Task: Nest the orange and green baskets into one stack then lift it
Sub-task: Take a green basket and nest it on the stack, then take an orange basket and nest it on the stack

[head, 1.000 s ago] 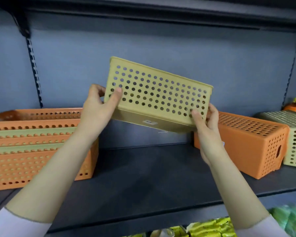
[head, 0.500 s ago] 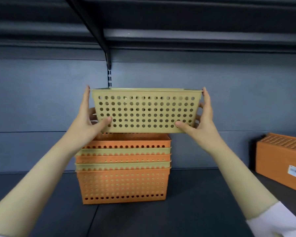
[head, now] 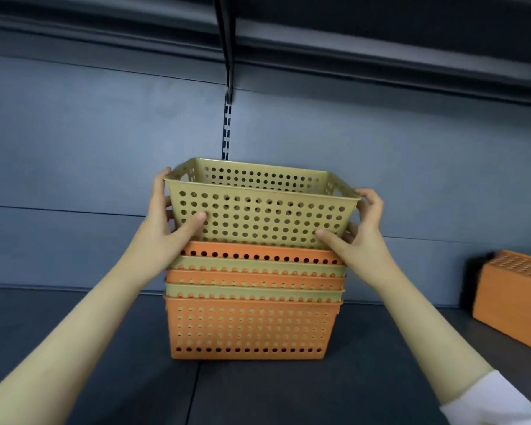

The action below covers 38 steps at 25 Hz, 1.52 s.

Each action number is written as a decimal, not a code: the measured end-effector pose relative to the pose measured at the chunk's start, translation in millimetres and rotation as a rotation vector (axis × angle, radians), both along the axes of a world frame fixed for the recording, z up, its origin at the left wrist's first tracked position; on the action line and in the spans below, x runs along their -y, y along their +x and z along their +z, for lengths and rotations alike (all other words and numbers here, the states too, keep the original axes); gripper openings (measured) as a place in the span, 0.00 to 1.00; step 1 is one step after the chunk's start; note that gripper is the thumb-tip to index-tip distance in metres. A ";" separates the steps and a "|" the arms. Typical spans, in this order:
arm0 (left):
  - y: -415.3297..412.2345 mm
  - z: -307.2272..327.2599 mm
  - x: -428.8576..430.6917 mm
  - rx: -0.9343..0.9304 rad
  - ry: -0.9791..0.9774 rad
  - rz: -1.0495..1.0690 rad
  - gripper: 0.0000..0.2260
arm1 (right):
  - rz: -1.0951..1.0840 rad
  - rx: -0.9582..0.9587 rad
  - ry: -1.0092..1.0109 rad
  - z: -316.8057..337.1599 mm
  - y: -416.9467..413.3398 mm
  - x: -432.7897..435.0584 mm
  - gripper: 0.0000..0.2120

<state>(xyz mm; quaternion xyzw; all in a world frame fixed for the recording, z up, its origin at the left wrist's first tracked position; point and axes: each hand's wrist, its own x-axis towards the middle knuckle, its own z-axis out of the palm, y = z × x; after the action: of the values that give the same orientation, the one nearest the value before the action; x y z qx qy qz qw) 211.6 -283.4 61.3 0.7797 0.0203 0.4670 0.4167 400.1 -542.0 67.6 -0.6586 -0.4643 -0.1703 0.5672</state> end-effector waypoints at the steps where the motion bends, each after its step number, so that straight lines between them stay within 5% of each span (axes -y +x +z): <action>1: 1.2 -4.5 -1.2 -0.002 0.059 0.058 0.31 | -0.026 -0.005 0.011 -4.9 -1.0 -0.6 0.34; 6: 1.4 -14.0 8.6 0.072 0.085 0.063 0.24 | -0.076 -0.072 0.060 -20.4 -8.4 -2.8 0.37; 9: 1.6 -15.0 9.4 0.060 0.114 0.241 0.26 | -0.114 -0.062 0.049 -21.0 -9.1 -2.7 0.38; 12: 4.8 -19.2 4.3 -0.014 0.118 0.338 0.29 | -0.231 0.007 -0.007 -21.1 -10.6 0.1 0.32; 16: 4.8 -27.3 -0.1 0.072 0.338 0.387 0.17 | -0.257 0.133 -0.085 -32.8 -7.6 0.1 0.12; 24: 12.2 -30.8 0.7 0.098 0.337 0.470 0.15 | -0.367 0.156 0.079 -46.5 2.4 -17.9 0.15; 29: 3.2 -16.0 18.8 0.006 0.824 0.775 0.21 | -0.164 0.078 0.033 -32.5 4.4 11.9 0.16; 38: 122.0 -5.2 211.9 0.261 1.052 0.284 0.12 | -0.637 0.151 -0.002 -34.9 47.4 192.1 0.12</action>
<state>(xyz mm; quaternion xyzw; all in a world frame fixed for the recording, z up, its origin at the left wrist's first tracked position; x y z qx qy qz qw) 333.6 -495.3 56.1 0.8077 -0.1623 0.5586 -0.0965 447.5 -734.1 32.7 -0.7568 -0.2759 -0.3869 0.4488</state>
